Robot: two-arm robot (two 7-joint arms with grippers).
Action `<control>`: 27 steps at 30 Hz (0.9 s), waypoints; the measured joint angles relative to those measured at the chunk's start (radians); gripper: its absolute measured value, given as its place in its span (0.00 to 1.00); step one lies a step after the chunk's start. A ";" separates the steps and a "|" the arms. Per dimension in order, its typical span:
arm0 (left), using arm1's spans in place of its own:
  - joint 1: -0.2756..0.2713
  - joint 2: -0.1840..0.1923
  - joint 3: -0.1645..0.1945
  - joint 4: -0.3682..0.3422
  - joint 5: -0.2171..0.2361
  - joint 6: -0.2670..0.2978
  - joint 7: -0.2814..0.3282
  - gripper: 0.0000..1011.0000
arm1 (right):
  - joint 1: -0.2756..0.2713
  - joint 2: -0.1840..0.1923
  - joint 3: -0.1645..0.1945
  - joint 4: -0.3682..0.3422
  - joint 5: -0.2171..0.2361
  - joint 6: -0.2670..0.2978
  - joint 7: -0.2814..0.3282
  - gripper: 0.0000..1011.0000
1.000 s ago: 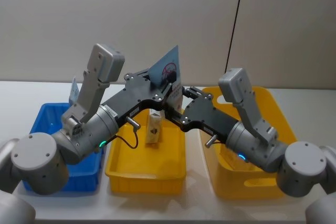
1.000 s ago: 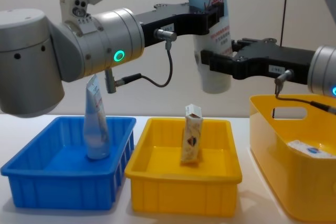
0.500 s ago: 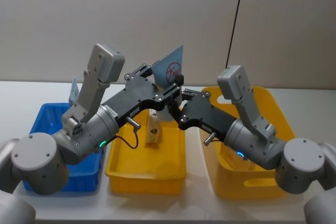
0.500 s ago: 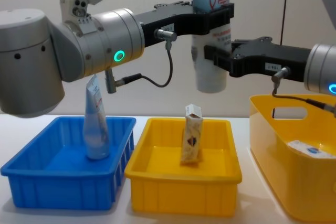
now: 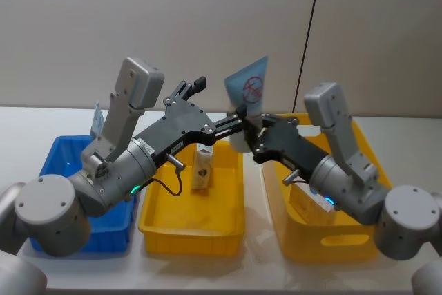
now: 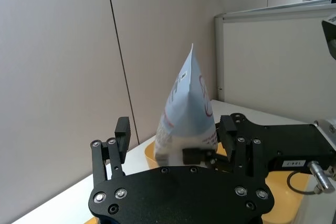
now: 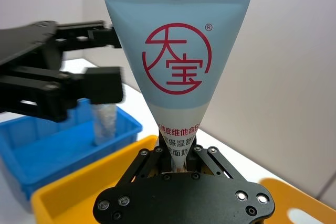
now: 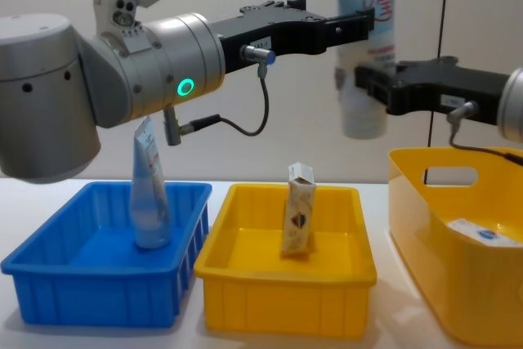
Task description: Bimanual collaborative sorting of washing and personal care products
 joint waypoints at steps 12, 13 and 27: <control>0.000 0.000 0.000 0.000 0.000 0.000 0.000 0.99 | -0.054 0.023 0.056 -0.052 -0.024 0.038 -0.122 0.13; 0.000 0.000 0.000 0.000 0.000 0.000 0.000 0.99 | -0.057 0.024 0.061 -0.054 -0.026 0.042 -0.132 0.13; 0.000 0.000 0.000 0.000 0.000 0.000 0.000 0.99 | -0.133 0.046 0.148 -0.108 -0.053 0.114 -0.262 0.51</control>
